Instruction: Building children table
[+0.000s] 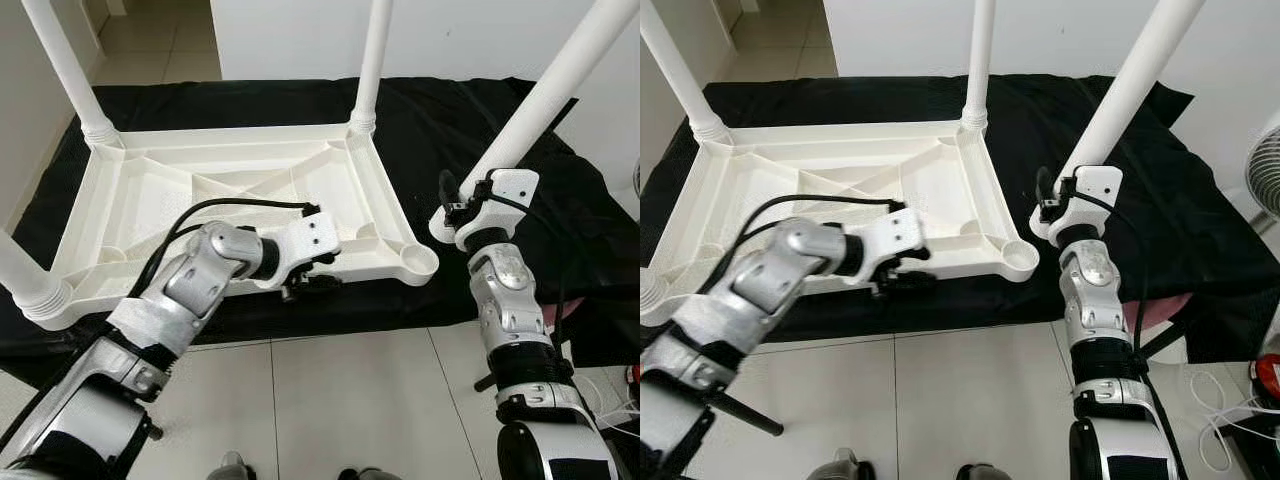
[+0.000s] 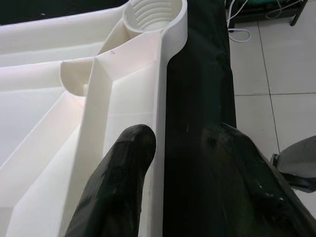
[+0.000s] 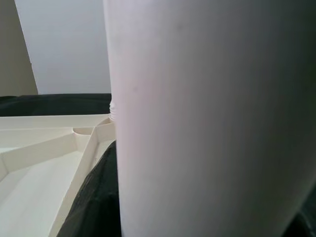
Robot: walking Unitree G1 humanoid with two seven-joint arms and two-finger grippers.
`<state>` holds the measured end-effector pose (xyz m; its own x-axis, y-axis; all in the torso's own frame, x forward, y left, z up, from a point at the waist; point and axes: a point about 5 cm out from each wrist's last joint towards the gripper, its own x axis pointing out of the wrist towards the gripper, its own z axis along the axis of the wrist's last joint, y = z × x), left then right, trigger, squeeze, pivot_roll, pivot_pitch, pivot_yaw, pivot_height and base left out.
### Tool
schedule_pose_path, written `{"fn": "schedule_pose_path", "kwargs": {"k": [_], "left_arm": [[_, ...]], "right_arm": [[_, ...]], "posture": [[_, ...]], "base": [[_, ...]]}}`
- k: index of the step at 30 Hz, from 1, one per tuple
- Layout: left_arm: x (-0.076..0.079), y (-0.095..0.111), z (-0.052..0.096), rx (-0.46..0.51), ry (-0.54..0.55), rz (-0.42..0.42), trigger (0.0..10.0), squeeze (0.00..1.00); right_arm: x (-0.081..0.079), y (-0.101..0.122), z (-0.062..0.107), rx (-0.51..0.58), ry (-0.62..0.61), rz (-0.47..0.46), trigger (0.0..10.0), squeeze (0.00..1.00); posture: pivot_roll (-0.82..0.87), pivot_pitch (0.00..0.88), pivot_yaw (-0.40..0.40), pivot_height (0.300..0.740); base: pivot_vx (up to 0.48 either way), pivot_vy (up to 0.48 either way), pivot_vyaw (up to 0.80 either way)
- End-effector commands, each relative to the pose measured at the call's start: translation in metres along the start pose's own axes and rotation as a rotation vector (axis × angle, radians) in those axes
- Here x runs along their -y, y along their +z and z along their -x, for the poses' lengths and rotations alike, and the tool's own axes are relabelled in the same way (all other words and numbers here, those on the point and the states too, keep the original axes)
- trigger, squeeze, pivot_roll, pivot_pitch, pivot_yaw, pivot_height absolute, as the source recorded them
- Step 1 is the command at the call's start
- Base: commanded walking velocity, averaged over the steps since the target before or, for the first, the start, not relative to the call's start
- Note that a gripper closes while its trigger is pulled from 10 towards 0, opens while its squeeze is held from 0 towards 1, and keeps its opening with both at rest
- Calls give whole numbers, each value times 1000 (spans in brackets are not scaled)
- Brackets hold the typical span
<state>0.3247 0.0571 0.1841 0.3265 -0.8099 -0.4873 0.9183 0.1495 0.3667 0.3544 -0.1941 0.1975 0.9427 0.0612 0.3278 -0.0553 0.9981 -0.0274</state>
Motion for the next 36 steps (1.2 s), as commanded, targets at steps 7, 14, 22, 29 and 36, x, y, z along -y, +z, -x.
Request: {"fn": "schedule_pose_path", "kwargs": {"k": [7,14,22,29,36], "left_arm": [[-7,-8,-21,-77,202,37,10000,0],[-19,-8,-23,-86,284,64,10000,0],[-30,-5,-24,-87,329,83,10000,0],[-22,-18,-31,-139,300,60,10000,0],[-20,-23,-30,-155,277,32,10000,0]], "right_arm": [[-1,3,-2,12,4,4,10000,0],[1,3,-3,14,-2,5,10000,0],[1,3,-3,17,-9,1,10000,0],[5,4,-3,19,-22,7,10000,0],[5,4,-4,21,-25,7,10000,0]], "posture": [[16,36,-18,740],[16,36,-13,740],[16,39,-12,740],[9,36,-13,740],[17,34,-14,740]], "base": [[0,0,0],[0,0,0],[0,0,0],[0,0,0],[0,0,0]]}}
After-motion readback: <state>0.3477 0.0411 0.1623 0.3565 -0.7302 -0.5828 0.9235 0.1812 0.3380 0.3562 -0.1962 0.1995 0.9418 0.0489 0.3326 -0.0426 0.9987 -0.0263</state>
